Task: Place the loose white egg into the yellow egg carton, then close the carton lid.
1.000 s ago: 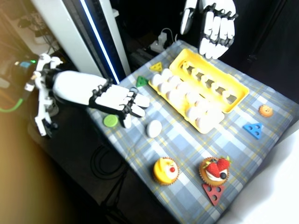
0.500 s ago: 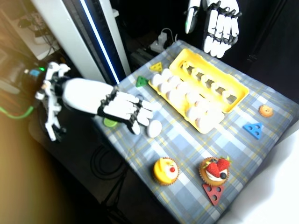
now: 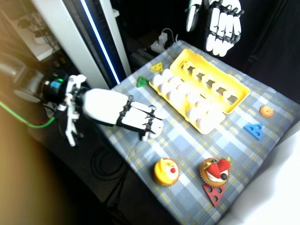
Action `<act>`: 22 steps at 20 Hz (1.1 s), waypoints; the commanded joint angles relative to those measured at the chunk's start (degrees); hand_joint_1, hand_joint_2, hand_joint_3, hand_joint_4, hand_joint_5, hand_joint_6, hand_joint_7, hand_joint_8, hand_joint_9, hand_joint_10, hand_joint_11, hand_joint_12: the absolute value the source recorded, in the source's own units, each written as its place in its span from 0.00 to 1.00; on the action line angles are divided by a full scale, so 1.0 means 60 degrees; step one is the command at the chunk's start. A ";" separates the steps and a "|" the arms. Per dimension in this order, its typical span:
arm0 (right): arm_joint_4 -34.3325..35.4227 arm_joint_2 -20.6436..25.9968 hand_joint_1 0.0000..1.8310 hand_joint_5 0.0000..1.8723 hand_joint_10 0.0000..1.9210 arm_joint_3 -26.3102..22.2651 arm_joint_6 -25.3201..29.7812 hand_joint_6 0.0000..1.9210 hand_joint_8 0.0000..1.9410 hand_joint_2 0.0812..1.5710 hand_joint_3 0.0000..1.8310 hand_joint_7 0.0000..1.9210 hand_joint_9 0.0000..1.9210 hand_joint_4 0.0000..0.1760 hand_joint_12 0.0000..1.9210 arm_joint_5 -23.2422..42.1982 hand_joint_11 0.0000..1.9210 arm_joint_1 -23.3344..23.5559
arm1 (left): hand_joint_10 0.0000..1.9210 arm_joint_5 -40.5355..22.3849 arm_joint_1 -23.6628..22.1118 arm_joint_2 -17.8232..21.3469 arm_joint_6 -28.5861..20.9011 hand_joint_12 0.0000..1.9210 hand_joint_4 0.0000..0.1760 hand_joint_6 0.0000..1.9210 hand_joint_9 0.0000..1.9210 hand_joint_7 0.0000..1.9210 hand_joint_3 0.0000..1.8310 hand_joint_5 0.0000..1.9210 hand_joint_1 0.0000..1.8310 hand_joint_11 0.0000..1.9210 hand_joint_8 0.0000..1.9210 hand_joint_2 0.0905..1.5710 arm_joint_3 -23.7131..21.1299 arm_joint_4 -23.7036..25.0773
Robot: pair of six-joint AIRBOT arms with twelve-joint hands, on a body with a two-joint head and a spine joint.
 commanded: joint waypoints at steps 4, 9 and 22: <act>-0.0064 -0.0314 0.52 0.07 0.05 0.0290 -0.0037 0.02 0.02 0.75 0.00 0.10 0.11 0.00 0.63 0.0772 0.00 0.0310 | 0.14 -0.0994 -0.0154 -0.0015 -0.0046 0.77 0.00 0.01 0.10 0.16 0.00 0.15 0.20 0.00 0.01 0.91 0.0006 -0.0241; 0.0135 -0.0868 0.56 0.19 0.76 0.0746 -0.0036 0.24 0.49 0.77 0.00 0.28 0.32 0.00 0.97 0.0316 0.29 0.0461 | 0.13 -0.1015 -0.0178 -0.0025 -0.0046 0.77 0.00 0.00 0.11 0.17 0.00 0.15 0.23 0.00 0.00 0.90 0.0015 -0.0241; 0.0244 -0.1145 0.66 0.33 0.85 0.1038 -0.0032 0.68 0.78 0.79 0.00 0.43 0.52 0.00 0.96 0.0125 0.53 0.1051 | 0.11 -0.1000 -0.0192 -0.0051 -0.0048 0.78 0.06 0.00 0.10 0.14 0.00 0.13 0.17 0.00 0.00 0.91 0.0064 -0.0249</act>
